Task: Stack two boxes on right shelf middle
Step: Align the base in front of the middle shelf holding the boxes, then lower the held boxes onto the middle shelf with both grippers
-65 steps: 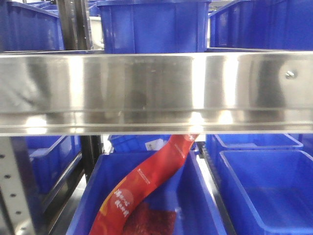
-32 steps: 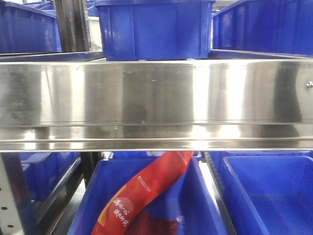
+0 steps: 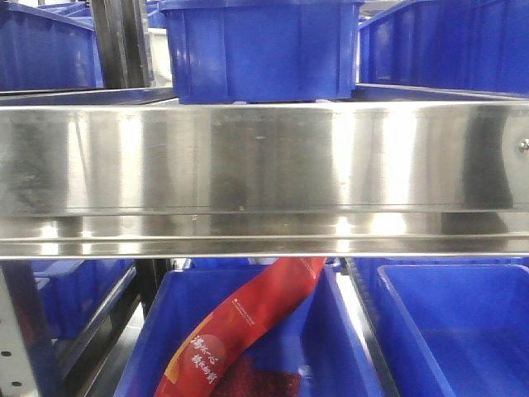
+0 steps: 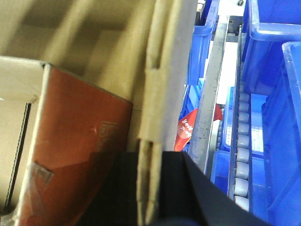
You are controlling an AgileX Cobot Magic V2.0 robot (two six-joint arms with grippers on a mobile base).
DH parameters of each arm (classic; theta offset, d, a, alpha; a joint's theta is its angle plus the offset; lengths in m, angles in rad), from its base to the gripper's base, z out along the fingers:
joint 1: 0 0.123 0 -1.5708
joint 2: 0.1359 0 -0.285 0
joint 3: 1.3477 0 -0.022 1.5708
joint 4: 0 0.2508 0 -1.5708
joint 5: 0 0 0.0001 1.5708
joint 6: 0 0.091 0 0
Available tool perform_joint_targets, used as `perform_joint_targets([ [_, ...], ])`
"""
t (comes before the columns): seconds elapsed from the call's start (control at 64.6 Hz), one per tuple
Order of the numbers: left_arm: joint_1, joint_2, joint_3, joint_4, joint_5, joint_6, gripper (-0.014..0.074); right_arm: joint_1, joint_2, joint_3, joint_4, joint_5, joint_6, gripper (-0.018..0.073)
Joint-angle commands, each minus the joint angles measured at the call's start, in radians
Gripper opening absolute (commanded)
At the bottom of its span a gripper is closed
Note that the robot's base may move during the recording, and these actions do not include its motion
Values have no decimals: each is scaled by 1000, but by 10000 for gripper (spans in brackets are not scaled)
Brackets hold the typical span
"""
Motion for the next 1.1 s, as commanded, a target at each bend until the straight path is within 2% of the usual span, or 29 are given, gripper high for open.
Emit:
perform_joint_targets([
  [0.0,4,-15,-14,15,-60,4,-111,-4,-15,-10,-26,-38,-11,-154],
  [0.558,4,-13,-14,11,-59,4,-111,-4,-15,-10,-13,-40,-11,-154],
  [0.713,4,35,-14,90,54,4,-111,-4,17,-6,7,-5,-11,-154],
  [0.945,4,172,-8,188,54,4,-111,-4,143,-6,8,74,-11,-154],
  [1.084,4,225,-6,193,54,4,-111,-4,209,-6,8,90,-11,-149],
])
